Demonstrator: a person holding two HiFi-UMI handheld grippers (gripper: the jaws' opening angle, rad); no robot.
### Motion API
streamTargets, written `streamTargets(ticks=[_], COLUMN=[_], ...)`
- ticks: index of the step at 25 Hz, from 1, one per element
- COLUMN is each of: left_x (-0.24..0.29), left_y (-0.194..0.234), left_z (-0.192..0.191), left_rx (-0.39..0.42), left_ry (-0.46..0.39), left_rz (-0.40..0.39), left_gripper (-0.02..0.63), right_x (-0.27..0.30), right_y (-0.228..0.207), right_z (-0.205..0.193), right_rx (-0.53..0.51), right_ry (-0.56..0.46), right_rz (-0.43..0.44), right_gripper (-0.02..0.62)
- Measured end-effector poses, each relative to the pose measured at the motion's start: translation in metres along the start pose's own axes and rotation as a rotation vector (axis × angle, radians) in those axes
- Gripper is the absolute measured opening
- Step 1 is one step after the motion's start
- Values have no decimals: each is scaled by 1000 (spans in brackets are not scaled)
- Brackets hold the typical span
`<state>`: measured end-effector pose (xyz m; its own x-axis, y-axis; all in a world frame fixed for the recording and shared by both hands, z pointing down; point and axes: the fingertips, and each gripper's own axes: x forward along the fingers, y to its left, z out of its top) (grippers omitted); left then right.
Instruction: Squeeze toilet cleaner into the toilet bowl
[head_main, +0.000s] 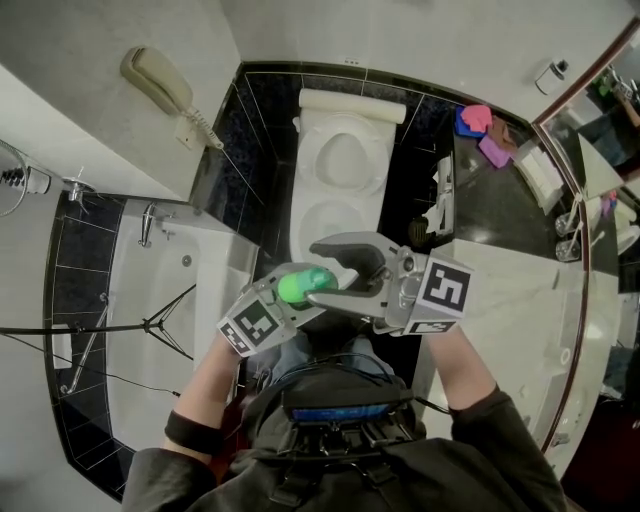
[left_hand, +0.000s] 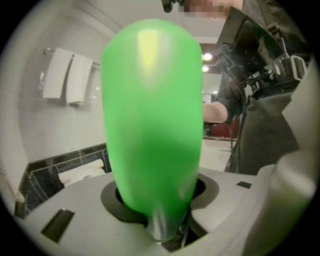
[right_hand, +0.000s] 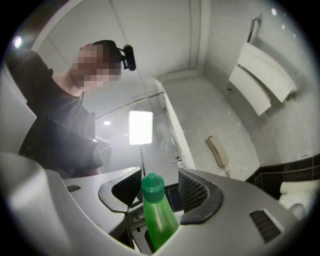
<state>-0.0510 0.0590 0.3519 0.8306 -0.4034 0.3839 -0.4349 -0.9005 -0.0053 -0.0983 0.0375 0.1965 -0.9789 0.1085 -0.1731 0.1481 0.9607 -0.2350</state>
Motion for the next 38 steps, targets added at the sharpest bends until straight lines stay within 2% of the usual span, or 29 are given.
streamTargets(ticks=[3,7,10,14,20,21,22,24,26,28,33,38], left_x=[0,-3,-9,-13,-15,-15,-14,-13,-10,-5,4,2], left_y=[25,60,79,88,89,88,88,84,78,67,26,0], left_z=[2,-3,-15,-33,-38,-39,-39,-39,-38,-34,-20,-19], left_rx=[-3,-10,-31,-59,-36,-34,-34,-39,-52,-63,-72,-63], left_ry=[-22,-1,26,65,102,106,109,109,102,88,36,30], left_rz=[200,466,612,701,731,731,728,704,645,542,206,24], left_gripper=[199,199,199,199,199,199,199,199,199,199,199,196], right_x=[4,12,11,10,10,9,7,6,5,5,-1,-9], right_y=[-10,-17,-28,-32,-33,-34,-36,-35,-32,-29,-21,-9], right_z=[-1,-11,-19,-25,-32,-33,-34,-34,-33,-31,-30,-29], right_rx=[122,291,420,521,514,505,496,474,435,376,273,199], right_ry=[-7,50,69,68,85,91,95,90,80,74,48,26], right_rz=[-92,-185,-277,-319,-334,-345,-353,-347,-321,-285,-202,-123], right_gripper=[270,273,272,270,204,177,141,140,140,140,143,146])
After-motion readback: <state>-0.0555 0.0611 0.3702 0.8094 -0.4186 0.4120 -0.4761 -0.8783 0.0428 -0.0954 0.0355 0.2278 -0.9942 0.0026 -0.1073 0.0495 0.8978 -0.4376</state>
